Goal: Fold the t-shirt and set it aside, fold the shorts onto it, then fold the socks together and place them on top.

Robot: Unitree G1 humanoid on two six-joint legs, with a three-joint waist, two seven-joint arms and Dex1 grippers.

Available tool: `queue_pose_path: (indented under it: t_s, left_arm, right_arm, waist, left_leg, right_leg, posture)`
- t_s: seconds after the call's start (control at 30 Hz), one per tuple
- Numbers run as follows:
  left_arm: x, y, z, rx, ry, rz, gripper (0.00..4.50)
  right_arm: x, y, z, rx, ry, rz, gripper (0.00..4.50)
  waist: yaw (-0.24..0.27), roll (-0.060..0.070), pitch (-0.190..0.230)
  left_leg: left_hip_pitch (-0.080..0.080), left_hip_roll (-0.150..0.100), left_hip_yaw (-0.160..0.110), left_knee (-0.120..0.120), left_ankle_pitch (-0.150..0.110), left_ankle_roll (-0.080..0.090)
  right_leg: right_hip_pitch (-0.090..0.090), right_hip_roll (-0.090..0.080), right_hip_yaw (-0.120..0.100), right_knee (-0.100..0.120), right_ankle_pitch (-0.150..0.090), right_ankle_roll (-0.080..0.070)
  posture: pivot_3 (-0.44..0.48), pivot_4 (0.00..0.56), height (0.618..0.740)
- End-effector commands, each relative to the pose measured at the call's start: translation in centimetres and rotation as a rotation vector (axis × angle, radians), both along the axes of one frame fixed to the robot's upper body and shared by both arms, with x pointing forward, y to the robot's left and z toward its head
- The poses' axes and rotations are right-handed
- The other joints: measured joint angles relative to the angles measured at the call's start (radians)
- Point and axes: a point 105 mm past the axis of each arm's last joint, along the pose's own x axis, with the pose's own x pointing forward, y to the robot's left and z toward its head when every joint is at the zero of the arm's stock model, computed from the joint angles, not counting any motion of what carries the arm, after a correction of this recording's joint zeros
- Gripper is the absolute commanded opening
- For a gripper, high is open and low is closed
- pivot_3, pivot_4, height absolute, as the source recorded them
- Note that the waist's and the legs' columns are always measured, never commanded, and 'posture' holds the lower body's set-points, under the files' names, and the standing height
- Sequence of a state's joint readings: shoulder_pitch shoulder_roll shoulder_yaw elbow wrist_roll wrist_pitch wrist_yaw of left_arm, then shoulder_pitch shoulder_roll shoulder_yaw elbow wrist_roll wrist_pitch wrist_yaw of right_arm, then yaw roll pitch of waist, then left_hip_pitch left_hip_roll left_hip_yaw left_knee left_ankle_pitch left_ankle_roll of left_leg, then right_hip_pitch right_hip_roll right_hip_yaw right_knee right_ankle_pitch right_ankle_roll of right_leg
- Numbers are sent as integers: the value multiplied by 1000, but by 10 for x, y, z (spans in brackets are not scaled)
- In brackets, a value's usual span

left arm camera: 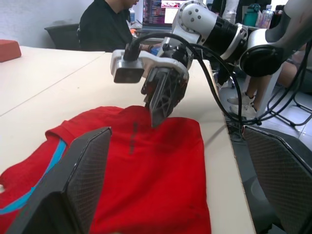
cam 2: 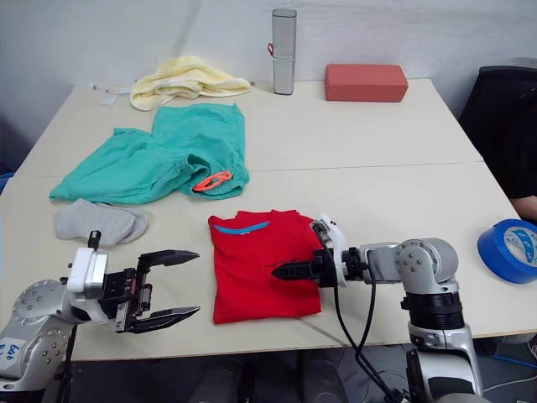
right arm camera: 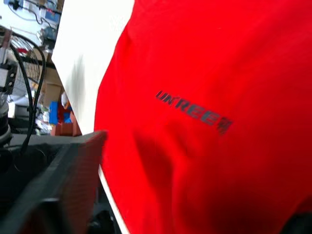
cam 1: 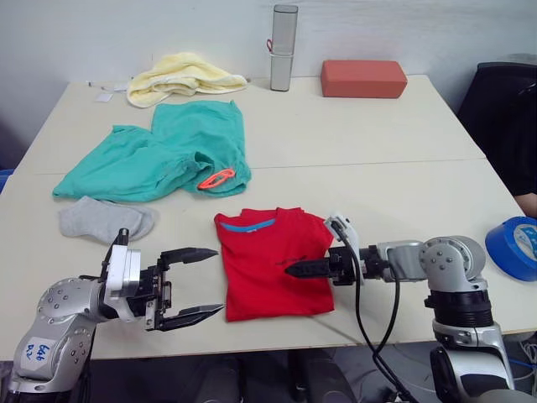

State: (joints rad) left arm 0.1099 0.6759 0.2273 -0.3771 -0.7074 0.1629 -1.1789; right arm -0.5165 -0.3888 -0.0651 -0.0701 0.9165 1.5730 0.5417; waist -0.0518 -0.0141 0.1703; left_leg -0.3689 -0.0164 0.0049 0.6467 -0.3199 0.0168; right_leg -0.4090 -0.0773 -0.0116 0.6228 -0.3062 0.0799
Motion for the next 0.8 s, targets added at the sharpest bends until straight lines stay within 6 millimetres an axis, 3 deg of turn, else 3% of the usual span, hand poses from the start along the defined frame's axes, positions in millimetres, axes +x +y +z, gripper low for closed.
queue_pose_path:
  t_s: [0.03, 0.23, 0.3, 0.53, 0.8]
  left_arm:
    - [2, 3, 8, 2, -30, 17, 4500]
    - [7, 6, 10, -2, -34, 43, 4500]
    - [7, 6, 10, -4, -35, 46, 4500]
    - [7, 7, 9, -17, -32, 55, 4500]
    - [13, 7, 0, -30, -19, 45, 4500]
  right_arm:
    - [-13, 10, -18, -28, 93, 46, 2454]
    - [-7, 5, -11, -5, 61, 11, 394]
    - [-6, 1, -5, 11, 35, -3, 6]
    - [-11, -43, 27, 31, -108, -25, 6]
    - [13, -142, 35, -198, -165, -269, 6]
  waist:
    - [-1, 1, 1]
    - [0, 3, 2]
    - [2, 3, 2]
    - [34, 9, 5]
    - [31, 9, 6]
  left_leg:
    - [-1, 0, 0, 0, 0, 0]
    - [-2, 0, 0, 0, 0, 0]
    - [-2, 0, 0, 1, 0, 0]
    - [-5, -3, 0, 1, 0, 2]
    - [-6, -3, 0, 1, -1, 3]
  right_leg:
    - [-1, 0, 0, 0, 0, 0]
    - [-1, 0, 0, -1, 0, 0]
    - [0, 0, 0, -1, 0, 0]
    - [-2, -3, -1, -3, 0, 1]
    - [-2, -2, -1, -5, 1, 1]
  posture:
    - [0, 150, 740]
    - [0, 150, 740]
    - [0, 150, 740]
    - [0, 150, 740]
    - [0, 150, 740]
